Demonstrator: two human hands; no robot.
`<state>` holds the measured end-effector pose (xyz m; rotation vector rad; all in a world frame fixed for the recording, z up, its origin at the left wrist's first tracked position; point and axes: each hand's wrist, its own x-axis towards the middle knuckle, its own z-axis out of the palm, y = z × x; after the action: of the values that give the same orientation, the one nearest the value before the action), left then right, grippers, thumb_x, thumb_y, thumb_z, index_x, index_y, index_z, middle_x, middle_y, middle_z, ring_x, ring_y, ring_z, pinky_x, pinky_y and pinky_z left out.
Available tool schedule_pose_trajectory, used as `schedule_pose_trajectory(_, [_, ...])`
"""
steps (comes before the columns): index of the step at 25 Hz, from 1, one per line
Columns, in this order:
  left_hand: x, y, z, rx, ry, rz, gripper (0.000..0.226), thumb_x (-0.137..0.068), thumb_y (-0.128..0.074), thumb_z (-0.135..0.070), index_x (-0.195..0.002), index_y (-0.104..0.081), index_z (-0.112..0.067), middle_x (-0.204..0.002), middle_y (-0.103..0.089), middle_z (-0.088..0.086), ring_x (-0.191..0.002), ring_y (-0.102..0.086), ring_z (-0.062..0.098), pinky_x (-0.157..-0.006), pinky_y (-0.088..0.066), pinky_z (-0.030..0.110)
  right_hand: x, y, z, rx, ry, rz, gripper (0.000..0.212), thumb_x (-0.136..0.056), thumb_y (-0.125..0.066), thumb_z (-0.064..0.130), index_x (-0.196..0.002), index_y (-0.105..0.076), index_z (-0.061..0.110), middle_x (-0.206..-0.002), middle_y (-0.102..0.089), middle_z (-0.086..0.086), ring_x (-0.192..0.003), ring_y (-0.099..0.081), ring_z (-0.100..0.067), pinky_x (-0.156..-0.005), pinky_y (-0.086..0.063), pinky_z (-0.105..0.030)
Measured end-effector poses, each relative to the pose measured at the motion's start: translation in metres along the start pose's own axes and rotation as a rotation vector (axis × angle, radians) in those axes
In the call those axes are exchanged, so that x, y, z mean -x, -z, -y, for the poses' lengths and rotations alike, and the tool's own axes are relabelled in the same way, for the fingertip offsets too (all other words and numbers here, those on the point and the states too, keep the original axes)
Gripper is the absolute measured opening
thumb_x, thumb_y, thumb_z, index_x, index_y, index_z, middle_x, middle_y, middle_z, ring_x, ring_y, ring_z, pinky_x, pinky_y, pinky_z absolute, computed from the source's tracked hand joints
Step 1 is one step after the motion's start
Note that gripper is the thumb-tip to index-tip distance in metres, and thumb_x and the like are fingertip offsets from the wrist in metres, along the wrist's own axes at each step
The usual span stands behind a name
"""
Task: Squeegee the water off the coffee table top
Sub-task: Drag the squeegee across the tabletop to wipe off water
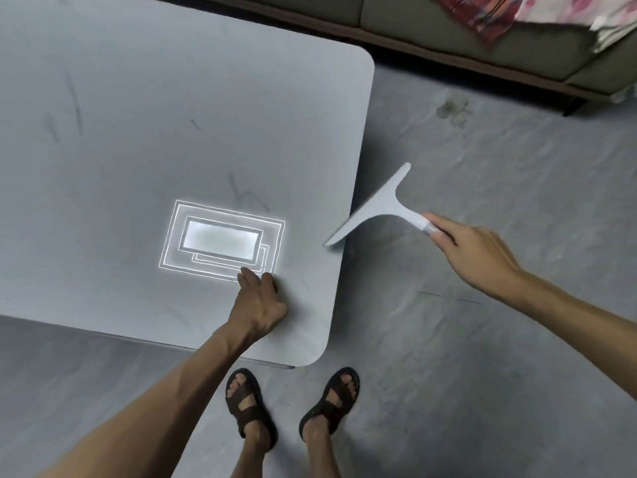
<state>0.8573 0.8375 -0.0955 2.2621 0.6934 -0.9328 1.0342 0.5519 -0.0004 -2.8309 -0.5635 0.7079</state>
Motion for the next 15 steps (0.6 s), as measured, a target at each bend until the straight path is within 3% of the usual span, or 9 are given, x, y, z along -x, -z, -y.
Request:
schedule_pose_trajectory(5, [0.0,-0.002,0.001,-0.007,-0.011,0.005,0.043,-0.081,-0.044,0.0,-0.123,-0.04,0.004,-0.15,-0.011,0.039,-0.144,-0.003,0.05,-0.111,-0.03,0.048,-0.086,0.005,0.079,-0.27,-0.1,-0.012,0.033,-0.102,-0.029,0.032,-0.131,-0.042,0.024,-0.106,-0.061,-0.016,-0.092,-0.058,-0.039,-0.072,-0.044,-0.035])
schedule_pose_trajectory(8, [0.0,-0.001,0.002,-0.002,-0.002,-0.042,0.048,-0.085,-0.051,-0.006,-0.132,-0.043,0.004,-0.152,-0.018,0.027,-0.142,-0.016,0.046,-0.113,-0.029,0.05,-0.106,-0.01,0.113,-0.354,-0.17,-0.014,0.042,-0.096,-0.031,0.015,-0.138,-0.035,0.018,-0.105,-0.056,-0.009,-0.081,-0.051,-0.027,-0.055,-0.037,-0.026])
schedule_pose_trajectory(11, [-0.001,0.001,0.008,0.012,-0.018,-0.029,0.041,-0.082,-0.052,-0.005,-0.123,-0.045,0.001,-0.152,-0.014,0.031,-0.142,-0.017,0.044,-0.101,-0.038,0.047,-0.073,-0.035,0.119,-0.279,-0.162,0.021,0.05,-0.097,-0.032,0.015,-0.146,-0.026,0.02,-0.114,-0.06,-0.014,-0.092,-0.058,-0.036,-0.068,-0.039,-0.032])
schedule_pose_trajectory(13, [0.003,0.002,0.011,-0.008,-0.054,-0.002,0.035,-0.079,-0.05,-0.003,-0.113,-0.044,-0.002,-0.148,-0.017,0.035,-0.14,-0.019,0.047,-0.093,-0.041,0.044,-0.027,-0.053,0.113,-0.248,-0.102,0.013,0.051,-0.099,-0.036,0.017,-0.149,-0.022,0.02,-0.106,-0.063,-0.022,-0.093,-0.06,-0.044,-0.071,-0.041,-0.036])
schedule_pose_trajectory(15, [0.009,0.005,0.014,0.029,-0.093,-0.037,0.029,-0.077,-0.051,-0.001,-0.104,-0.043,-0.006,-0.138,-0.031,0.029,-0.126,-0.038,0.047,-0.078,-0.043,0.039,0.025,-0.071,0.107,-0.233,-0.045,0.044,0.056,-0.1,-0.041,0.016,-0.151,-0.018,0.022,-0.078,-0.061,-0.012,-0.075,-0.062,-0.038,-0.061,-0.041,-0.034])
